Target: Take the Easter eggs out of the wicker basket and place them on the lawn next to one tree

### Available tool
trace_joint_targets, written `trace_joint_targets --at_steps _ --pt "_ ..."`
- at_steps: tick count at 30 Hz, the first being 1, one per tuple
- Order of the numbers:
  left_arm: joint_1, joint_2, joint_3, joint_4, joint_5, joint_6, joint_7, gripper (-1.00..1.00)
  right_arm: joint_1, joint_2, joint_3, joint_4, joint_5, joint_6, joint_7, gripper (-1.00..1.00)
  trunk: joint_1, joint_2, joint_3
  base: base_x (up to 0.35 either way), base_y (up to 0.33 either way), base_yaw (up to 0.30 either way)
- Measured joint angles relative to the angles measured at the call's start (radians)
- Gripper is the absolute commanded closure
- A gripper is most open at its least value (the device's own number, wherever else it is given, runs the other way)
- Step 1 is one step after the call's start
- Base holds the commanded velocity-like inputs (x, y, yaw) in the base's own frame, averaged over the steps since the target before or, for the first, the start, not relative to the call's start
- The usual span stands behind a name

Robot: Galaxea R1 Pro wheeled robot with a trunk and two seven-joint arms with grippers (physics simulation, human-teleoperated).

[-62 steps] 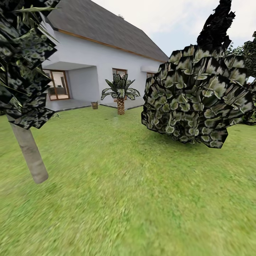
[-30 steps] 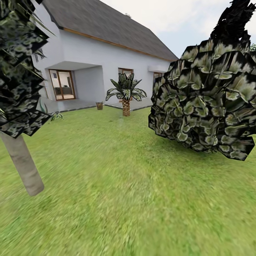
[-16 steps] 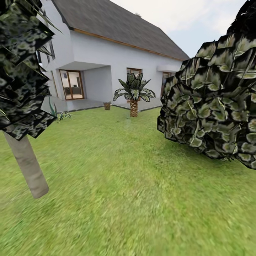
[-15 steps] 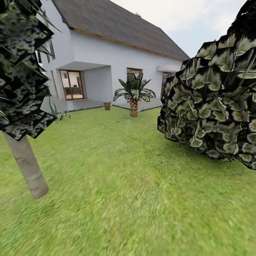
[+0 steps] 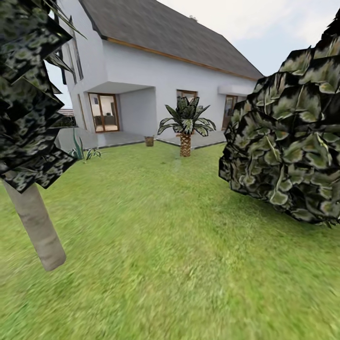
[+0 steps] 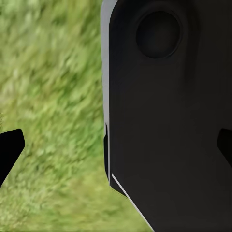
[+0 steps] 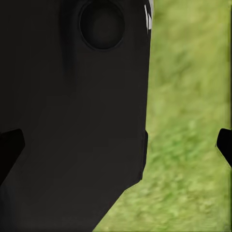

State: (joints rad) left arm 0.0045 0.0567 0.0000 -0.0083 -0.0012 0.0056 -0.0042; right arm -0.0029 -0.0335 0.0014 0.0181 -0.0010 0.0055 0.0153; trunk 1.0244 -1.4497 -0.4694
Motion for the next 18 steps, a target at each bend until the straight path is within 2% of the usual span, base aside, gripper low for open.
trace_joint_targets --at_steps 12,18 --pt "0.000 0.000 0.000 0.000 0.000 0.000 0.000 -1.00 0.000 0.000 0.000 0.000 0.000 -0.001 0.000 -1.00 0.000 0.000 0.000 0.333 0.000 0.009" --pt "0.000 0.000 0.000 0.000 0.000 0.000 0.000 -1.00 0.000 0.000 0.000 0.000 0.000 -0.001 0.000 -1.00 0.000 0.000 0.000 0.333 0.000 0.155"
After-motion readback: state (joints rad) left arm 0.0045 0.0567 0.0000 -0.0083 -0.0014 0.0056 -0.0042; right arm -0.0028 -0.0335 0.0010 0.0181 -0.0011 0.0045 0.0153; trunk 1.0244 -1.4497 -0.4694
